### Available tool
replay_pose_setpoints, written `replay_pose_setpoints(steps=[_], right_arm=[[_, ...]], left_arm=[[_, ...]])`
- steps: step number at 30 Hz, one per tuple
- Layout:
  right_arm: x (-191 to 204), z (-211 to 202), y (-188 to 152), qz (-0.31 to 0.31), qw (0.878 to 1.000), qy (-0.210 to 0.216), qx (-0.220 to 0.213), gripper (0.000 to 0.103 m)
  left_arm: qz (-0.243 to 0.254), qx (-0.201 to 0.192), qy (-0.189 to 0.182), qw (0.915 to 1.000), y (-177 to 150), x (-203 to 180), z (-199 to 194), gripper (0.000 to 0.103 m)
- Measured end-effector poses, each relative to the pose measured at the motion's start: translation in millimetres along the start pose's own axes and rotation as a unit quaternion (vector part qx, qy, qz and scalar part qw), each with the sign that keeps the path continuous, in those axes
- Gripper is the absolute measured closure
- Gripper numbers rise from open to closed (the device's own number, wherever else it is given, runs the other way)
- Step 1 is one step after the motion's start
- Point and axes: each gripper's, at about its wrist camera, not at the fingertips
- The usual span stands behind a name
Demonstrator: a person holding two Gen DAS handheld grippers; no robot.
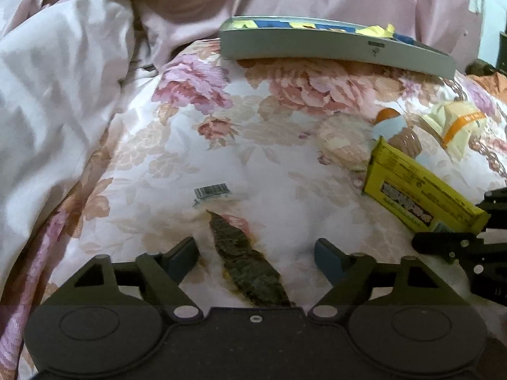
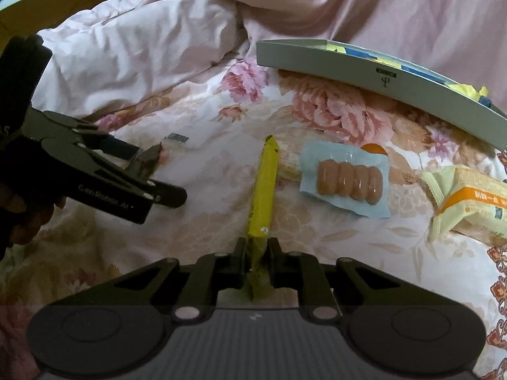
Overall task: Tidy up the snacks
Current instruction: 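Grasp the dark dried-fish pack with the left gripper while the right holds the yellow bar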
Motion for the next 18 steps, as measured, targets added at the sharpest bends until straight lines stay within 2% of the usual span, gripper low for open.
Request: replay_pose_setpoints(steps=[3, 8, 15, 18], right_arm=[[-1, 2, 1, 0.006, 1.000, -0.002, 0.002, 0.088], [-1, 7, 5, 0.015, 1.000, -0.007, 0.003, 0.085], [0, 10, 9, 0.021, 1.000, -0.010, 0.002, 0.081], [1, 10, 8, 0.018, 1.000, -0.012, 0.001, 0.081]], left_arm=[[-0.013, -0.001, 0.003, 0.9999, 1, 4, -1, 0.035], [-0.020, -0.004, -0.013, 0.9997, 1, 3, -4, 0.047], [0.004, -0.013, -0.063, 0.9979, -1, -7, -8, 0.047], [0.013, -0.014, -0.071, 0.9973, -2, -10, -8, 0.046]])
Point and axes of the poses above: each gripper's, at about its wrist camera, not at the fingertips, and z roughly the way its jaws point, x to its left, y to its top, and after that the axes turned 3 degrees about -x, right-handed
